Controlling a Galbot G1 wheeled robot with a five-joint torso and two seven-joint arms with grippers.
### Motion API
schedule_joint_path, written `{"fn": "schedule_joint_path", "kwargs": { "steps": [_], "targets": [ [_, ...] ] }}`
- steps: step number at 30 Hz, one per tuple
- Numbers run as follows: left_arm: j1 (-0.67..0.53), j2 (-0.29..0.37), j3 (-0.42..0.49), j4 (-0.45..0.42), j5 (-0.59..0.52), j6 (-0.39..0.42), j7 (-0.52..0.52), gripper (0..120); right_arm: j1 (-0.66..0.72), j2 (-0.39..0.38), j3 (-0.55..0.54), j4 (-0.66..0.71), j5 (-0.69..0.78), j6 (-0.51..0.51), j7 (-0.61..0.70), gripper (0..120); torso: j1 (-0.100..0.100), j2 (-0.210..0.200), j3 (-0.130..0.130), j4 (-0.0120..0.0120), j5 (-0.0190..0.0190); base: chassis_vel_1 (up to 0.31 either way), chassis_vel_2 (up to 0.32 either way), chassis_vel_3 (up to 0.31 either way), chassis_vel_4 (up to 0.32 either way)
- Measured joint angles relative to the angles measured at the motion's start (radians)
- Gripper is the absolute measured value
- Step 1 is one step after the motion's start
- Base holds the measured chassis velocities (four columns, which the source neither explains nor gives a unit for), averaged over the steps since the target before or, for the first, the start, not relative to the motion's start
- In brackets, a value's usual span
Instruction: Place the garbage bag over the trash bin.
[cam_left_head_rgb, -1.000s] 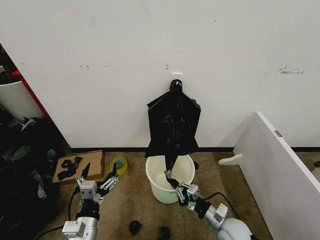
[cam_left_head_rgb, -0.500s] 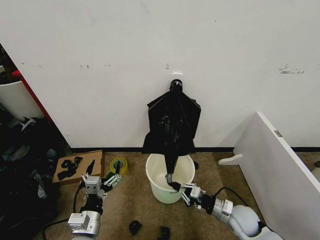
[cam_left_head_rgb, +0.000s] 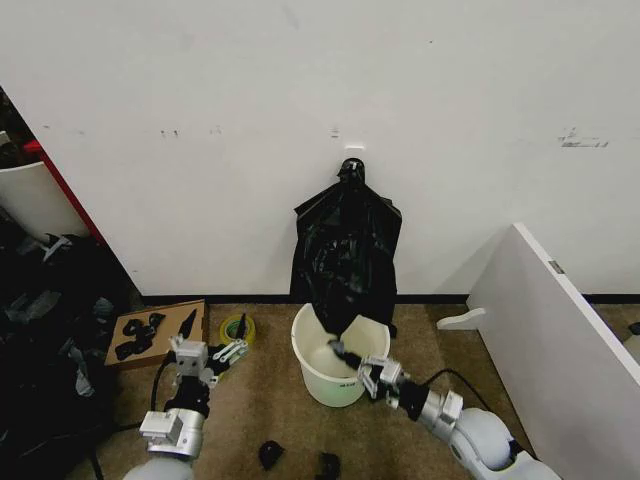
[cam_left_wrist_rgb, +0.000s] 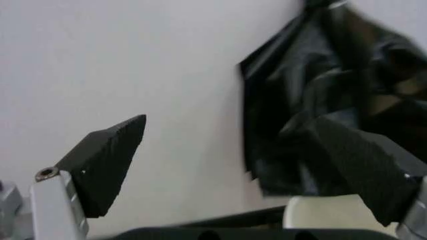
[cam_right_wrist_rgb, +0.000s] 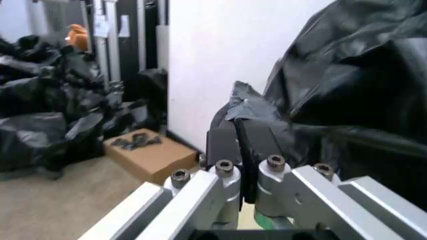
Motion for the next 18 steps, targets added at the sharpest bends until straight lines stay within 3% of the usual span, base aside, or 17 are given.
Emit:
{"fn": "schedule_joint_path", "kwargs": {
  "steps": [3, 6, 7, 9, 11, 13, 14, 18],
  "targets": [
    [-0.104, 0.143, 0.04, -0.026, -0.107, 0.057, 0.007, 100, 0.001, 0.006, 0.005, 0.027, -0.033, -0.009, 0.021, 0, 0.0, 0.0, 0.0, -0.001, 0.0002, 0.0, 0.0, 0.0, 0.0],
    [-0.216, 0.277, 0.121, -0.036, -0.201, 0.103, 0.009, 100, 0.008, 0.025, -0.005, 0.038, -0.061, -0.019, 0.042, 0, 0.0, 0.0, 0.0, 0.0004, 0.0004, 0.0, 0.0, 0.0, 0.0],
    [-0.216, 0.277, 0.121, -0.036, -0.201, 0.103, 0.009, 100, 0.008, 0.025, -0.005, 0.038, -0.061, -0.019, 0.042, 0, 0.0, 0.0, 0.0, 0.0004, 0.0004, 0.0, 0.0, 0.0, 0.0],
    [-0.322, 0.349, 0.237, -0.02, -0.253, 0.125, 0.01, 100, 0.005, 0.037, -0.003, 0.037, -0.075, -0.019, 0.05, 0, 0.0, 0.0, 0.0, 0.0002, 0.0004, 0.0, 0.0, 0.0, 0.0],
    [-0.407, 0.374, 0.318, -0.002, -0.29, 0.141, 0.005, 100, 0.002, 0.042, 0.0, 0.035, -0.083, -0.017, 0.051, 0, 0.0, 0.0, 0.0, 0.0004, 0.0003, 0.0, 0.0, 0.0, 0.0],
    [-0.593, 0.386, 0.451, 0.045, -0.342, 0.171, -0.01, 100, -0.004, 0.046, 0.007, 0.034, -0.091, -0.011, 0.051, 0, 0.0, 0.0, 0.0, -0.0006, 0.0003, 0.0, 0.0, 0.0, 0.0],
    [-0.593, 0.386, 0.451, 0.045, -0.342, 0.171, -0.01, 100, -0.004, 0.046, 0.007, 0.034, -0.091, -0.011, 0.051, 0, 0.0, 0.0, 0.0, -0.0006, 0.0003, 0.0, 0.0, 0.0, 0.0],
    [-0.905, 0.358, 0.729, 0.143, -0.384, 0.235, -0.056, 100, -0.016, 0.046, 0.027, 0.039, -0.096, 0.0, 0.049, 0, 0.0, 0.0, 0.0, -0.0003, 0.0002, 0.0, 0.0, 0.0, 0.0]
  ]
}}
